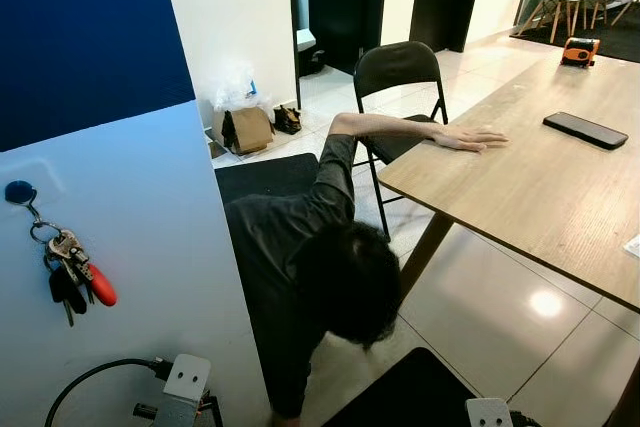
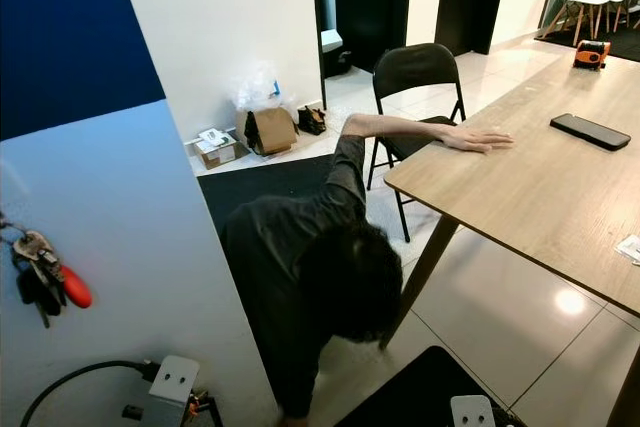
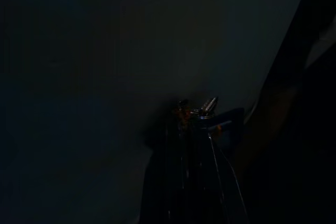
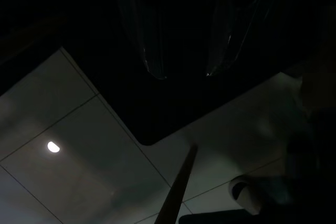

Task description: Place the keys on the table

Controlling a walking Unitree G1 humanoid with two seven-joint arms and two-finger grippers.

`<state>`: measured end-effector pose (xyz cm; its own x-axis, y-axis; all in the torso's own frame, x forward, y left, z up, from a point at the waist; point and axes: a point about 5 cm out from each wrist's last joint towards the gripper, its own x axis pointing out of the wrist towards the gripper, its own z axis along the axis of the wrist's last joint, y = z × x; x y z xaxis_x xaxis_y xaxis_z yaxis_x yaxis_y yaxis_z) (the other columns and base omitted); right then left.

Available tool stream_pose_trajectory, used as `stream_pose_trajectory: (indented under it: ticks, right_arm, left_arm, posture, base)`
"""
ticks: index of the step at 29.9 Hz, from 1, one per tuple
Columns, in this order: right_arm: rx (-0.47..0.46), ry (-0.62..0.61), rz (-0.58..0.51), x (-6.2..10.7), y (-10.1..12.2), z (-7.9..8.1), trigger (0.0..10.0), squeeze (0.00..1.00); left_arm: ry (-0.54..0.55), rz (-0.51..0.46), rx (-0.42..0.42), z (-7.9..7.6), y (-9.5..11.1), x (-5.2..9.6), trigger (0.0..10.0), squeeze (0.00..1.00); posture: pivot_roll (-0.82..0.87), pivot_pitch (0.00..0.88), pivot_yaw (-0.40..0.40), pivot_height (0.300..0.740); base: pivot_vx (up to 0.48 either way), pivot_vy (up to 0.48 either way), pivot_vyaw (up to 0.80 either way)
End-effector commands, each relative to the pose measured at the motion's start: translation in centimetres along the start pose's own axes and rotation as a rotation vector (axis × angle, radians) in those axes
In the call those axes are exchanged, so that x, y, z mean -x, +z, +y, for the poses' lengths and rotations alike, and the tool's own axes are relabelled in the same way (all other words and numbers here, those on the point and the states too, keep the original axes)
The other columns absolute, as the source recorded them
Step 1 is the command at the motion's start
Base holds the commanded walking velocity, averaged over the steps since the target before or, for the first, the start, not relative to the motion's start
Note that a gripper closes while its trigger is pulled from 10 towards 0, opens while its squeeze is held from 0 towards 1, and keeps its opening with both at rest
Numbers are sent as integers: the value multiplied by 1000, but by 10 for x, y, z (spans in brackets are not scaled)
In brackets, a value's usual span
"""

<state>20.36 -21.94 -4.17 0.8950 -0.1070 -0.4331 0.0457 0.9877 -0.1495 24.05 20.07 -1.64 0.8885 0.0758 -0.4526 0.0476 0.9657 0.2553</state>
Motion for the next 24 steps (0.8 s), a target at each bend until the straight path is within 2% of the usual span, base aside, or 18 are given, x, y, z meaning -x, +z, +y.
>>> stream_pose_trajectory:
  ticks: [1,24]
  right_arm:
    - [-1,3,23,3,-6,2,10000,0]
    - [-3,2,28,2,-6,2,10000,0]
  left_arm:
    - [6,24,6,-1,-7,2,10000,0]
    - [7,24,3,-1,-7,2,10000,0]
  posture:
    - [38,117,69,740]
    - [40,117,71,740]
  base:
    - [0,0,0]
    - [0,0,0]
